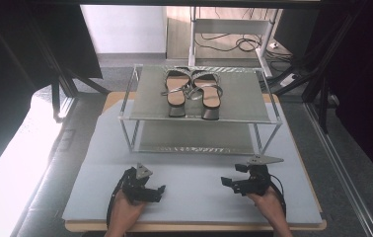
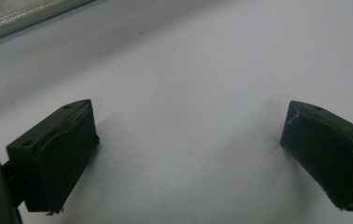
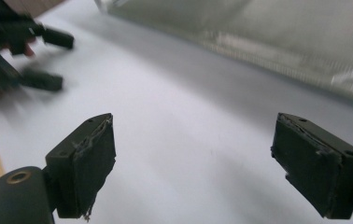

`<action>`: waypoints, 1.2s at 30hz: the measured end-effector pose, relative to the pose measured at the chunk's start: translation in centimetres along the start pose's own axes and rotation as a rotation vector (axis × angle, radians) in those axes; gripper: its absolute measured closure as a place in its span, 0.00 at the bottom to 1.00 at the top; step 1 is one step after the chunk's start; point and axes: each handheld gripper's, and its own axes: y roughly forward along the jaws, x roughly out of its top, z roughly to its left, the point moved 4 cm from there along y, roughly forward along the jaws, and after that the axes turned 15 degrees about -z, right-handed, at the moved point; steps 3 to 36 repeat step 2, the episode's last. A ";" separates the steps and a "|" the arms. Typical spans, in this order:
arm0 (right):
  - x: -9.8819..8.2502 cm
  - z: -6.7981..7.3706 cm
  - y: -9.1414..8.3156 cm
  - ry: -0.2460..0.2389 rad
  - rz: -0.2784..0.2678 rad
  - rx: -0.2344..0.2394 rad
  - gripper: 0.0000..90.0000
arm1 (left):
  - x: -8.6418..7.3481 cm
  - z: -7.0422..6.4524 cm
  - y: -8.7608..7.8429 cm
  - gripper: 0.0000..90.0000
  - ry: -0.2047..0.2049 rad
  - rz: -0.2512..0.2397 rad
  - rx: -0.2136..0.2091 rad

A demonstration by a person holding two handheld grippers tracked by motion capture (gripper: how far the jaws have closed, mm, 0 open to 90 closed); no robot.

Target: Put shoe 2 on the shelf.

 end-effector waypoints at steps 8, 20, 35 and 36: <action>-0.6 -0.2 0.1 0.004 0.009 0.003 0.15 | 0.0 0.0 0.0 0.04 -0.002 0.001 -0.001; -0.6 -0.2 0.1 0.004 0.009 0.003 0.15 | 0.0 0.0 0.0 0.04 -0.002 0.001 -0.001; -0.6 -0.2 0.1 0.004 0.009 0.003 0.15 | 0.0 0.0 0.0 0.04 -0.002 0.001 -0.001; -0.6 -0.2 0.1 0.004 0.009 0.003 0.15 | 0.0 0.0 0.0 0.04 -0.002 0.001 -0.001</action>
